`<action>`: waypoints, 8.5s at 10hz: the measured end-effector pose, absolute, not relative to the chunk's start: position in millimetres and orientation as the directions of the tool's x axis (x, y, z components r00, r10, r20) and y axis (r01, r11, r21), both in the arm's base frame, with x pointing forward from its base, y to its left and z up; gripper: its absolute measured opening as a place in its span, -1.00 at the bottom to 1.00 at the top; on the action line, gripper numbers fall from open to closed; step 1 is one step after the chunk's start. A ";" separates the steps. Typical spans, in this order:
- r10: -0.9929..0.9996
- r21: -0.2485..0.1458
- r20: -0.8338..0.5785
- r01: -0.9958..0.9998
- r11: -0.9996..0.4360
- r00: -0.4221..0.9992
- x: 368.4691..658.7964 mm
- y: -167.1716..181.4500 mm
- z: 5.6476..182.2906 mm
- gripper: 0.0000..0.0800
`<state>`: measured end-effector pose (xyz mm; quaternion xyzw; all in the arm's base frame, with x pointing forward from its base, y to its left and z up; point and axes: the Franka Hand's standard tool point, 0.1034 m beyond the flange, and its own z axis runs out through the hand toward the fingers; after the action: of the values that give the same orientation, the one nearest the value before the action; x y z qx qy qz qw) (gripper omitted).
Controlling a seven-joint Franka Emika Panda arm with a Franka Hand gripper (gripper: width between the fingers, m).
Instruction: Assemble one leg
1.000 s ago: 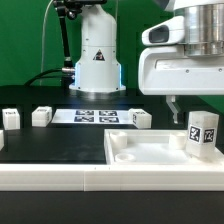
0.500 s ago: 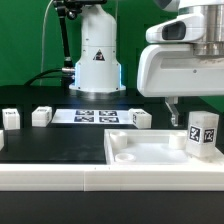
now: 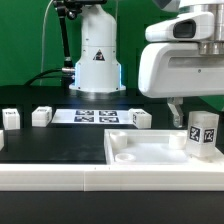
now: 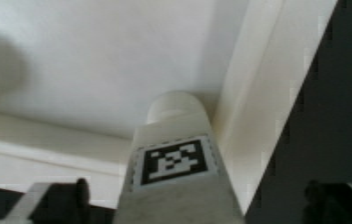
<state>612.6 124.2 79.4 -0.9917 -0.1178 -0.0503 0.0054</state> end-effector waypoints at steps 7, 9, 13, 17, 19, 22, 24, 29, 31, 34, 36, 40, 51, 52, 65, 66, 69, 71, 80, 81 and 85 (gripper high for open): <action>-0.039 -0.025 0.094 -0.037 -0.999 0.995 612.3 122.6 79.1 -0.27; -0.240 -0.051 0.092 -0.236 -0.970 0.966 612.3 122.3 77.9 -0.27; -0.602 -0.123 0.064 -0.592 -0.796 0.796 613.7 123.1 76.9 -0.26; -0.861 -0.144 0.003 -0.852 -0.503 0.508 612.3 129.8 75.7 -0.26; -0.884 -0.145 -0.024 -0.877 -0.458 0.466 613.7 124.9 76.2 -0.26; -0.844 -0.133 -0.027 -0.839 -0.528 0.535 610.7 129.0 75.2 0.34; -0.745 -0.131 -0.010 -0.740 -0.660 0.667 609.8 130.8 75.3 0.57; -0.287 -0.051 0.037 -0.285 -0.957 0.957 607.6 131.2 75.6 0.62; -0.115 -0.036 0.057 -0.114 -0.993 0.992 610.2 125.1 75.7 0.62; 0.094 -0.021 0.066 0.096 -0.995 0.993 613.4 117.6 77.3 0.62; 0.152 -0.015 0.072 0.153 -0.988 0.986 616.0 117.7 79.3 0.62; 0.201 -0.011 0.074 0.203 -0.979 0.977 616.9 116.6 79.9 0.32; -0.535 -0.086 0.032 -0.530 -0.843 0.845 616.3 121.0 78.0 -0.27; -0.647 -0.090 0.022 -0.643 -0.761 0.763 615.8 123.9 76.9 -0.27; -0.690 -0.103 -0.013 -0.688 -0.719 0.723 615.5 122.1 77.3 0.62; -0.602 -0.095 -0.003 -0.599 -0.795 0.799 617.1 122.6 77.3 0.62; -0.279 -0.031 0.026 -0.278 -0.960 0.960 623.3 124.5 76.6 0.62; -0.112 -0.002 0.029 -0.112 -0.994 0.993 626.2 124.3 74.3 0.62; 0.097 0.004 0.031 0.097 -0.995 0.995 627.0 122.1 74.3 -0.27; 0.065 0.003 0.031 0.065 -0.998 0.997 627.0 122.0 74.3 -0.27; -0.350 -0.047 0.012 -0.349 -0.936 0.937 628.0 117.6 73.5 -0.27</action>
Offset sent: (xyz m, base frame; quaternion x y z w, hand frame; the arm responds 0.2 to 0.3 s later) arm 0.0000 0.0000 0.0000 0.0000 0.0000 0.0650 0.9979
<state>628.0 117.6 73.5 -0.9838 0.1777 -0.0101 0.0220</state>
